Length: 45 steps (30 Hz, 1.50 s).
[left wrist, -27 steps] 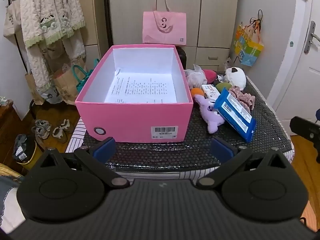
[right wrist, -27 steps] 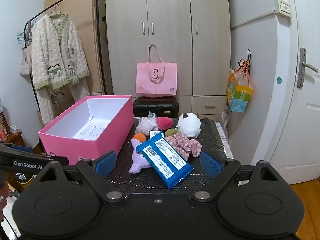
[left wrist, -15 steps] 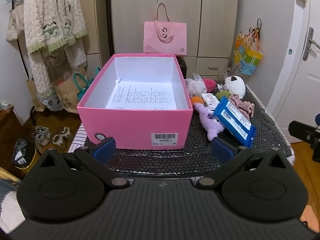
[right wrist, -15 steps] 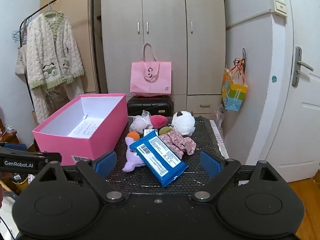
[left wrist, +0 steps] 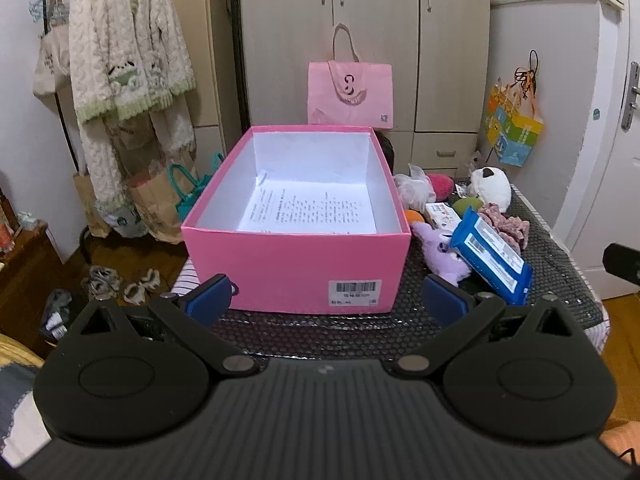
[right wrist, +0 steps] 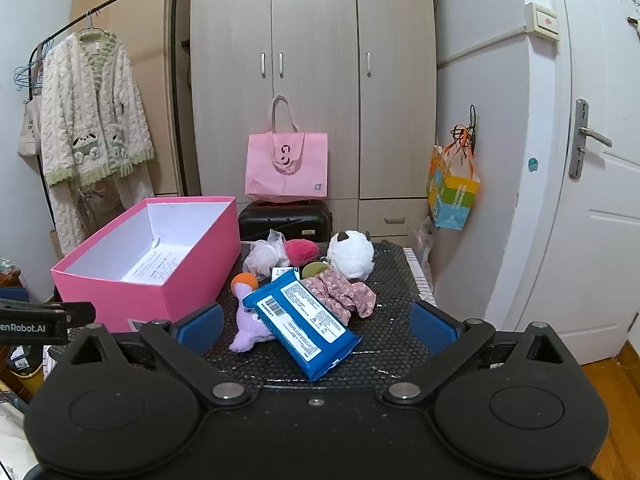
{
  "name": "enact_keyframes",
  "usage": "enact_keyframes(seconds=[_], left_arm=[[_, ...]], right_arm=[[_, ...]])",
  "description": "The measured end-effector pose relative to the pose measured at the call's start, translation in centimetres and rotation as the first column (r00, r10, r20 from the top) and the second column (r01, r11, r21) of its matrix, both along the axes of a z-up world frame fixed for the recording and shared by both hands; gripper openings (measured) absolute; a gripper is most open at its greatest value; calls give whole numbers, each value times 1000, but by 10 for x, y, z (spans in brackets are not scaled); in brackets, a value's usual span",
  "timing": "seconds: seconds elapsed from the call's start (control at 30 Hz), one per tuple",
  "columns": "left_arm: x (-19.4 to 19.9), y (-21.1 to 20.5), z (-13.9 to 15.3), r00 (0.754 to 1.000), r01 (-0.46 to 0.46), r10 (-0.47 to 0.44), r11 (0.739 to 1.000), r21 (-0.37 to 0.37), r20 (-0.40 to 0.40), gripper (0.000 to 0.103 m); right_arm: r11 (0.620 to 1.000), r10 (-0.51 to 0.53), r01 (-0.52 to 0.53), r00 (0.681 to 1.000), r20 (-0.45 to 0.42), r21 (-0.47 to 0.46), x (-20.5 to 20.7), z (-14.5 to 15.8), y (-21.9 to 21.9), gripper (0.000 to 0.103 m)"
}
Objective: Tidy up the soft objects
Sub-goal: 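Move the right tool toward the blue wet-wipes pack on the bed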
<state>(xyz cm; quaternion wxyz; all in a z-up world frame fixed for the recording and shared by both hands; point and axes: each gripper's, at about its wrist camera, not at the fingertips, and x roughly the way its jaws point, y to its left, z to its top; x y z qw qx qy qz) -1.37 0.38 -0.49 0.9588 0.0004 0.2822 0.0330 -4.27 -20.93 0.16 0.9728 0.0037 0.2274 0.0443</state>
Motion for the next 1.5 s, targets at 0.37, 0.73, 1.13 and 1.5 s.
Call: enact_keyframes(seconds=[0.37,0.73,1.13,1.5], left_arm=[[1,5,-2,1000,1,-2,999,-48,-13,103],[6,13,-12,1000,19,-20,989,-150,-3,103],[5,4,-13,1000,-1,3,998,-57,30,103],[5,5,-13,999,-35,35,999,-8,35,103]], right_arm=[[1000,23,-23,999,-46,4,4,-2,-5,103],[999,18,-17,999,-39,32,4,-5,-14,103],[1000,26,-26,1000,13,-9,0,-10,-7,103],[997,6,-8,999,36,75,0,-16,-16,103]])
